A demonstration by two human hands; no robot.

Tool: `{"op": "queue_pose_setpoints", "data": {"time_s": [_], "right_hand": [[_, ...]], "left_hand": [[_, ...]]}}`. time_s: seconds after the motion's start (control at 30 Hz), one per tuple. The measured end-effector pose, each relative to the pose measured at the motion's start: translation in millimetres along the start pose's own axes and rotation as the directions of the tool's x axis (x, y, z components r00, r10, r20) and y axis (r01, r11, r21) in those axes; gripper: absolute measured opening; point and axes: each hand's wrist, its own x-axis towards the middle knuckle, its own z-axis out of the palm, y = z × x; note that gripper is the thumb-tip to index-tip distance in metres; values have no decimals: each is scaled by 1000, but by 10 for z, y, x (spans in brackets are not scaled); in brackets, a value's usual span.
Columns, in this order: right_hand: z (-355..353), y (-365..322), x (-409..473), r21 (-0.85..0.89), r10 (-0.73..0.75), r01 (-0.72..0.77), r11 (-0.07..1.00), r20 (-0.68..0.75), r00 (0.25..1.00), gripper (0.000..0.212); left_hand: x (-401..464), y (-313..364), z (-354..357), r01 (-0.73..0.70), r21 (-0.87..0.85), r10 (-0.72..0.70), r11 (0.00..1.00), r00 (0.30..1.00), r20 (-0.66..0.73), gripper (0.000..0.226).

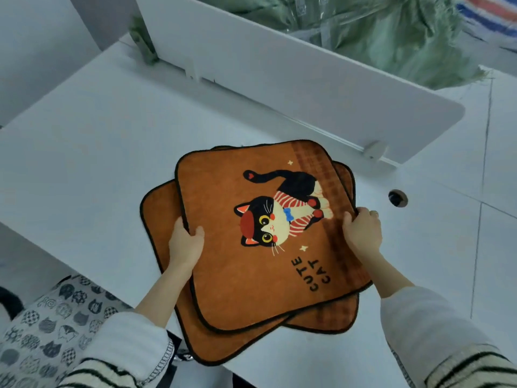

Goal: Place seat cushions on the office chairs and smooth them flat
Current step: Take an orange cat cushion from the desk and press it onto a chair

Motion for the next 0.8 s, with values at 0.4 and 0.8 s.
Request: {"op": "queue_pose_setpoints", "data": {"time_s": [0.4, 0.8], "right_hand": [[-930, -116, -1027, 426, -169, 142, 893, 26, 985, 28], [-2020, 2248, -3863, 782, 341, -27, 623, -241, 909, 26]], "left_hand": [[-755, 341, -240, -321, -179, 347, 930, 927, 144, 26], [-3237, 258, 482, -571, -330, 658, 751, 611, 440, 34]]}}
